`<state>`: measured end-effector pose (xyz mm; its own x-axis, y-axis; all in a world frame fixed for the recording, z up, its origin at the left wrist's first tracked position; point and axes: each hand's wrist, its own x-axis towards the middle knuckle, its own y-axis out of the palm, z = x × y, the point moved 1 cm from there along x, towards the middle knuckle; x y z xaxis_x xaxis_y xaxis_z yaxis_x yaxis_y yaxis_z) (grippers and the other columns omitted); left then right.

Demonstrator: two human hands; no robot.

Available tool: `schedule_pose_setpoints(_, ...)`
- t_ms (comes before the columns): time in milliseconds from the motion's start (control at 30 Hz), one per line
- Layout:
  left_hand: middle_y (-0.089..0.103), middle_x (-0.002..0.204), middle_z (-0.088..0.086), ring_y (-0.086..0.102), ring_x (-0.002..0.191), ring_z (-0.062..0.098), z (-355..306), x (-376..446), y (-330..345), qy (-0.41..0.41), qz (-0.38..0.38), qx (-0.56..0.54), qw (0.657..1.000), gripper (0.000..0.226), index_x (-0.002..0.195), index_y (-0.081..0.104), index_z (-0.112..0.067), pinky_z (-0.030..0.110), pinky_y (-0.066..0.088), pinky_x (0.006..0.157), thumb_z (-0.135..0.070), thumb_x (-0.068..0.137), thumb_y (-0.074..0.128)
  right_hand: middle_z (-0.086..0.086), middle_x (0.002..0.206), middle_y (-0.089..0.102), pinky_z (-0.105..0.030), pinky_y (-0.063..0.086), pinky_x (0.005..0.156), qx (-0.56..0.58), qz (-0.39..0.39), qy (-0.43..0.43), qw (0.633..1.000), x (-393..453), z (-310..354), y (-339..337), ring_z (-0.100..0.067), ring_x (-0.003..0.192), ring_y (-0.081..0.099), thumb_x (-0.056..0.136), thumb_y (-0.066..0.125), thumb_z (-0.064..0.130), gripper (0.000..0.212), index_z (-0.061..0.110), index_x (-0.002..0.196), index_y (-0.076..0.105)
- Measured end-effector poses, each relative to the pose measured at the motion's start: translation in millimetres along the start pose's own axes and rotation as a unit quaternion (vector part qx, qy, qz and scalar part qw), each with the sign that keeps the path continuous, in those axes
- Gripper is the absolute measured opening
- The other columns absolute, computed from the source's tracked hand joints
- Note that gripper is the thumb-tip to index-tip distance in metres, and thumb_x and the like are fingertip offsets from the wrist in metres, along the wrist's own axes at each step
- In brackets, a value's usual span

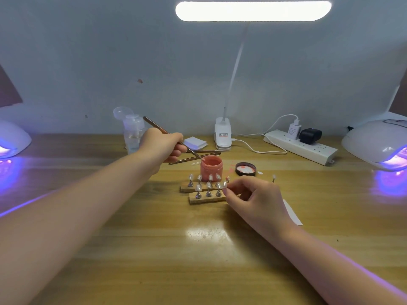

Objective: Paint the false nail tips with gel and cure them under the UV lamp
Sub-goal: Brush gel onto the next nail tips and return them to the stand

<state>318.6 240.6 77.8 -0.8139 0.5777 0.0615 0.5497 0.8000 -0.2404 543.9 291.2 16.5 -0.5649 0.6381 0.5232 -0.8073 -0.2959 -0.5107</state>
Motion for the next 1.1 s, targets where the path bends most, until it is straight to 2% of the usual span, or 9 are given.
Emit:
schedule_pose_setpoints(133, 0.069, 0.062, 0.005, 0.057, 0.041, 0.007, 1, 0, -10, -0.004, -0.02, -0.047, 0.999, 0.017, 0.077, 0.063, -0.005, 0.021, 0.05, 0.045, -0.016, 0.089, 0.064, 0.012, 0.066, 0.067, -0.02, 0.046, 0.057, -0.005, -0.009, 0.003, 1.0, 0, -1, 1, -0.005, 0.059, 0.058, 0.081, 0.075, 0.018, 0.001, 0.018, 0.081, 0.074)
schedule_pose_setpoints(233, 0.071, 0.067, 0.008, 0.063, 0.049, 0.011, 0, -14, -15, 0.015, 0.027, -0.129, 0.991, 0.015, 0.08, 0.063, -0.007, 0.023, 0.053, 0.05, -0.018, 0.089, 0.069, 0.012, 0.066, 0.067, -0.021, 0.048, 0.058, -0.007, -0.016, 0.007, 1.0, 0, -2, 1, -0.005, 0.059, 0.059, 0.08, 0.076, 0.019, 0.002, 0.019, 0.081, 0.074)
schedule_pose_setpoints(367, 0.073, 0.071, 0.011, 0.068, 0.057, 0.018, 4, -49, -21, 0.103, 0.087, -0.167, 0.977, 0.017, 0.074, 0.062, -0.011, 0.025, 0.054, 0.052, -0.016, 0.087, 0.071, 0.011, 0.066, 0.067, -0.022, 0.045, 0.057, -0.007, -0.014, 0.003, 1.0, 2, -1, 1, -0.006, 0.058, 0.056, 0.082, 0.074, 0.02, 0.001, 0.02, 0.081, 0.074)
schedule_pose_setpoints(467, 0.073, 0.07, 0.011, 0.068, 0.058, 0.019, 14, -79, -21, 0.18, 0.097, -0.156, 0.966, 0.014, 0.07, 0.066, -0.017, 0.026, 0.055, 0.053, -0.016, 0.083, 0.069, 0.014, 0.068, 0.066, -0.023, 0.046, 0.058, -0.011, -0.016, -0.004, 1.0, 2, -1, 0, -0.008, 0.059, 0.057, 0.083, 0.074, 0.019, 0.002, 0.018, 0.085, 0.075)
schedule_pose_setpoints(567, 0.072, 0.072, 0.011, 0.068, 0.059, 0.019, 30, -105, -17, 0.231, 0.109, -0.154, 0.955, 0.005, 0.08, 0.066, -0.014, 0.025, 0.055, 0.055, -0.018, 0.083, 0.064, 0.016, 0.068, 0.065, -0.021, 0.046, 0.057, -0.012, -0.025, -0.013, 1.0, 2, 0, -1, -0.006, 0.06, 0.058, 0.084, 0.073, 0.017, 0.003, 0.017, 0.086, 0.075)
schedule_pose_setpoints(700, 0.073, 0.079, 0.005, 0.069, 0.067, 0.015, 49, -127, -14, 0.281, 0.14, -0.097, 0.944, 0.017, 0.089, 0.07, -0.024, 0.026, 0.056, 0.061, -0.035, 0.082, 0.059, 0.017, 0.066, 0.063, -0.012, 0.04, 0.056, -0.017, -0.036, -0.025, 0.999, 2, 0, -1, -0.004, 0.061, 0.056, 0.084, 0.073, 0.014, 0.003, 0.016, 0.086, 0.074)
schedule_pose_setpoints(767, 0.074, 0.083, -0.001, 0.071, 0.073, 0.015, 52, -130, -14, 0.31, 0.139, -0.049, 0.939, 0.021, 0.095, 0.07, -0.024, 0.034, 0.058, 0.064, -0.036, 0.084, 0.057, 0.015, 0.068, 0.065, -0.012, 0.04, 0.057, -0.023, -0.038, -0.028, 0.999, 2, 0, -1, -0.005, 0.063, 0.057, 0.084, 0.073, 0.014, 0.004, 0.015, 0.088, 0.075)
schedule_pose_setpoints(900, 0.074, 0.087, -0.005, 0.07, 0.075, 0.017, 51, -130, -12, 0.341, 0.126, -0.009, 0.931, 0.023, 0.102, 0.069, -0.027, 0.041, 0.056, 0.063, -0.04, 0.087, 0.058, 0.009, 0.075, 0.069, -0.016, 0.046, 0.062, -0.034, -0.029, -0.035, 0.998, 2, 0, -1, -0.004, 0.066, 0.059, 0.085, 0.072, 0.014, 0.007, 0.013, 0.092, 0.075)
schedule_pose_setpoints(1100, 0.074, 0.083, -0.004, 0.069, 0.074, 0.016, 51, -131, -11, 0.341, 0.136, 0.007, 0.93, 0.019, 0.097, 0.07, -0.032, 0.039, 0.053, 0.066, -0.04, 0.085, 0.058, 0.007, 0.077, 0.071, -0.023, 0.05, 0.066, -0.039, -0.03, -0.036, 0.998, 2, -1, -1, -0.007, 0.069, 0.063, 0.085, 0.072, 0.014, 0.008, 0.013, 0.093, 0.075)
